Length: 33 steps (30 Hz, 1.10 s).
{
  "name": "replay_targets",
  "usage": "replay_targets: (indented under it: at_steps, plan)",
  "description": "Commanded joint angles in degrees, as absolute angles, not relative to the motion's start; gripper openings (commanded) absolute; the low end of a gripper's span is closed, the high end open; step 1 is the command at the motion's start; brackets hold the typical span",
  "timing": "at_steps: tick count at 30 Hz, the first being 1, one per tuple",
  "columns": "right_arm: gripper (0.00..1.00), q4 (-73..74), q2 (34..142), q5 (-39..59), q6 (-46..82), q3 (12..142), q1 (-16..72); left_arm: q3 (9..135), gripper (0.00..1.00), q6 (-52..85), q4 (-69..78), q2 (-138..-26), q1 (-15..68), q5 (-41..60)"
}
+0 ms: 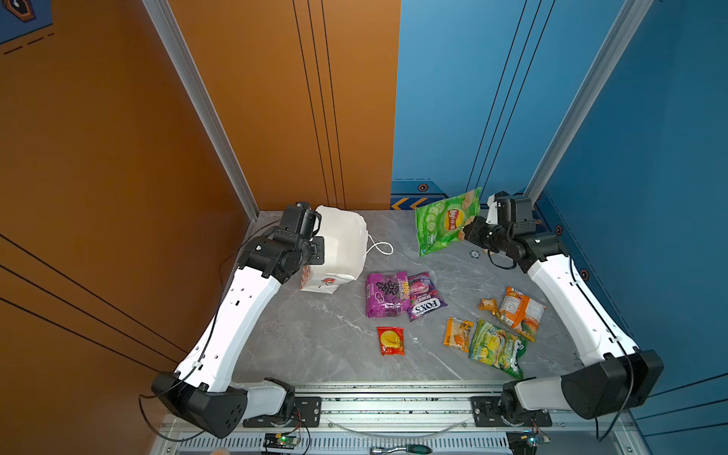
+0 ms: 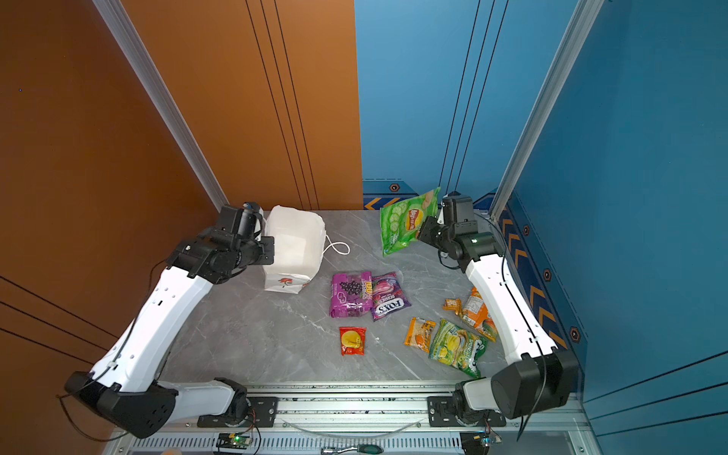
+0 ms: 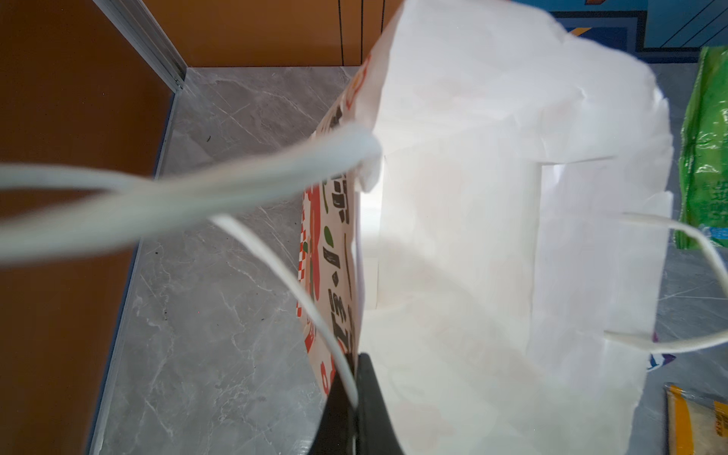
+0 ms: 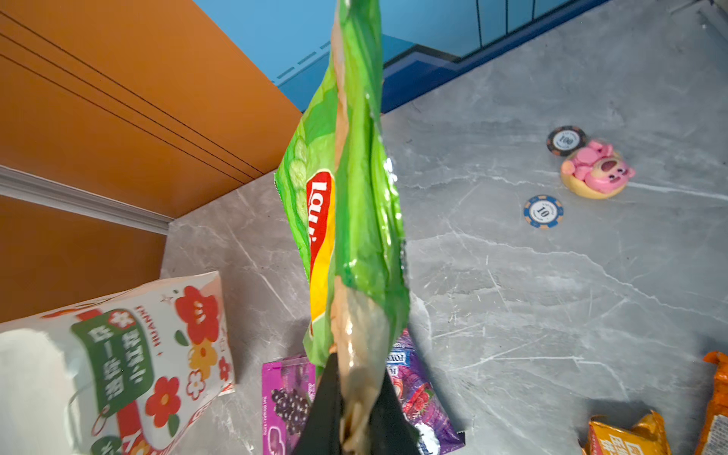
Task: Place the snacks into the paper bag
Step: 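Lift the green chip bag with the right gripper and carry it toward the paper bag, then lower the chip bag into the paper bag held by the left gripper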
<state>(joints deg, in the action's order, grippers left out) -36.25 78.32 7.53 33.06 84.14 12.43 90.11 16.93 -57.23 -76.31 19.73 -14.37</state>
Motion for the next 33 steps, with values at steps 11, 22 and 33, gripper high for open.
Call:
replay_targets:
  at_steps: [11, 22, 33]
  plan:
    - [0.00, -35.84, 70.18, -2.79, 36.75, 91.28, 26.46, 98.41, 0.00, 21.17, -61.96, -81.93, 19.42, -12.42]
    - [0.00, -33.66, 76.11, -9.43, 36.71, 97.72, 44.58, 98.87, 0.00, 22.32, -61.60, -83.58, 20.30, -13.38]
    - [0.00, -35.42, 83.04, -13.85, 35.72, 101.14, 51.70, 98.53, 0.00, 22.68, -61.21, -83.72, 21.45, -12.72]
